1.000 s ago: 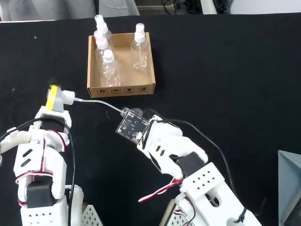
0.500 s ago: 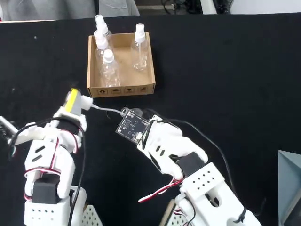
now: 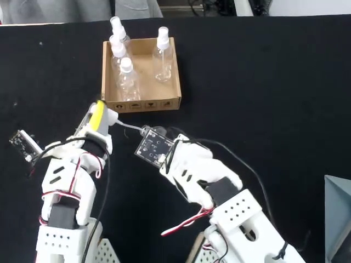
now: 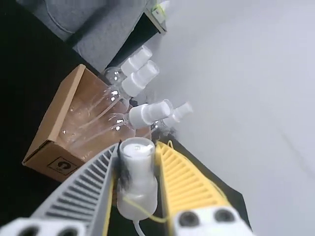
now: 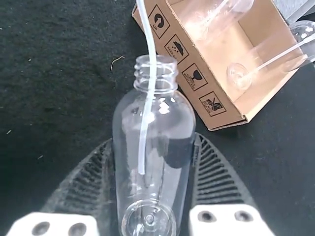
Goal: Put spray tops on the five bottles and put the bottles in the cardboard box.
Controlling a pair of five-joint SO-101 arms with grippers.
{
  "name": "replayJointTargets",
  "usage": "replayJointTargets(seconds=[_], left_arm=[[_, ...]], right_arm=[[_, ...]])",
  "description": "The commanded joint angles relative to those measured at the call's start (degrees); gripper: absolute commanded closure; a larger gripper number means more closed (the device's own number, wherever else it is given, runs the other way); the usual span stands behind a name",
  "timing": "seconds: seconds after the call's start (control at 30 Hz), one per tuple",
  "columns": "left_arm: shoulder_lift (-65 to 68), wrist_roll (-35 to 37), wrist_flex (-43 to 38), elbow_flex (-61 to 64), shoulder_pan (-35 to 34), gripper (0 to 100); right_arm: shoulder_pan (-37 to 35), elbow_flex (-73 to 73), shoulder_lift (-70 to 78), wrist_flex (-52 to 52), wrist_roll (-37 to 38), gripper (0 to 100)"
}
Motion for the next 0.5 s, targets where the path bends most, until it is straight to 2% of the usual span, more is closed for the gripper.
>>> replayJointTargets(seconds=[0.0,0.17,0.47], left_arm=[[-0.6,-0.9,-1.1,-0.4,3.6,97],[-0.6,-1.0,0.4,-0.7,5.7,97],[-0.6,-2.5,9.9,-5.0,12.4,97]], right_arm=[[-1.0,-0.4,-2.3,-3.3,0.0,89.9],[-0.9,0.8,-2.3,-6.2,-4.2,89.9],[-0.9,0.8,-2.3,-6.2,-4.2,89.9]])
